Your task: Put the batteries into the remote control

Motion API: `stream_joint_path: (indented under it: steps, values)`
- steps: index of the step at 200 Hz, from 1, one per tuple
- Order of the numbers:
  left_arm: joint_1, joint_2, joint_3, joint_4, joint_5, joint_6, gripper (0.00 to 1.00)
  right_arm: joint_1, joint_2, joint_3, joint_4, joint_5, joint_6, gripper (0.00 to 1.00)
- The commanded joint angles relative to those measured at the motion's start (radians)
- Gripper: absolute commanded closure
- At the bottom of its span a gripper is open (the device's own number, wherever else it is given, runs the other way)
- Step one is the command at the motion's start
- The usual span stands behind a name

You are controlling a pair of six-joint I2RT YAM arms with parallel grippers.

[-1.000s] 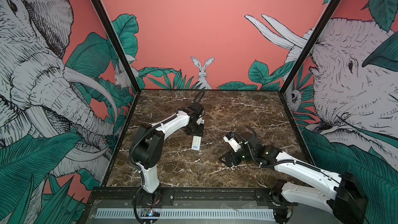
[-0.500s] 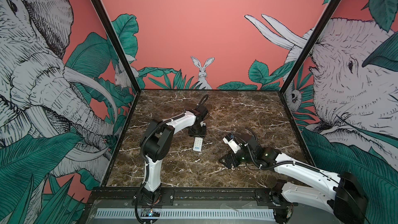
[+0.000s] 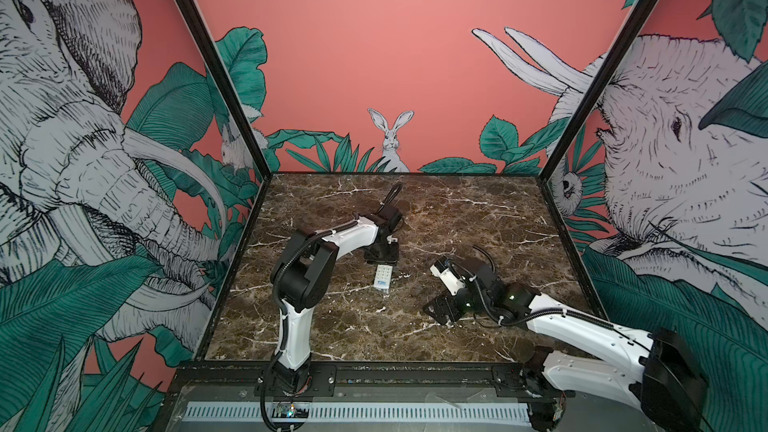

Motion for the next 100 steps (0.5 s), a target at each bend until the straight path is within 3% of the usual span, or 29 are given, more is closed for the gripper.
stream_joint_path:
  steps: [1, 55, 75, 100]
  values:
    - [-0.003, -0.014, -0.019, 0.047, -0.013, 0.005, 0.42, 0.005, 0.006, 0.041, -0.006, 0.015, -0.006, 0.11]
    - [-0.002, -0.055, -0.015, 0.055, -0.018, 0.04, 0.24, 0.006, -0.019, 0.069, -0.084, 0.069, -0.007, 0.11]
    - [-0.002, -0.11, -0.021, 0.044, -0.062, 0.068, 0.14, 0.006, -0.035, 0.079, -0.116, 0.105, -0.019, 0.12]
    - [0.017, -0.211, -0.056, 0.07, -0.089, 0.117, 0.09, 0.003, -0.029, 0.127, -0.186, 0.185, -0.058, 0.11]
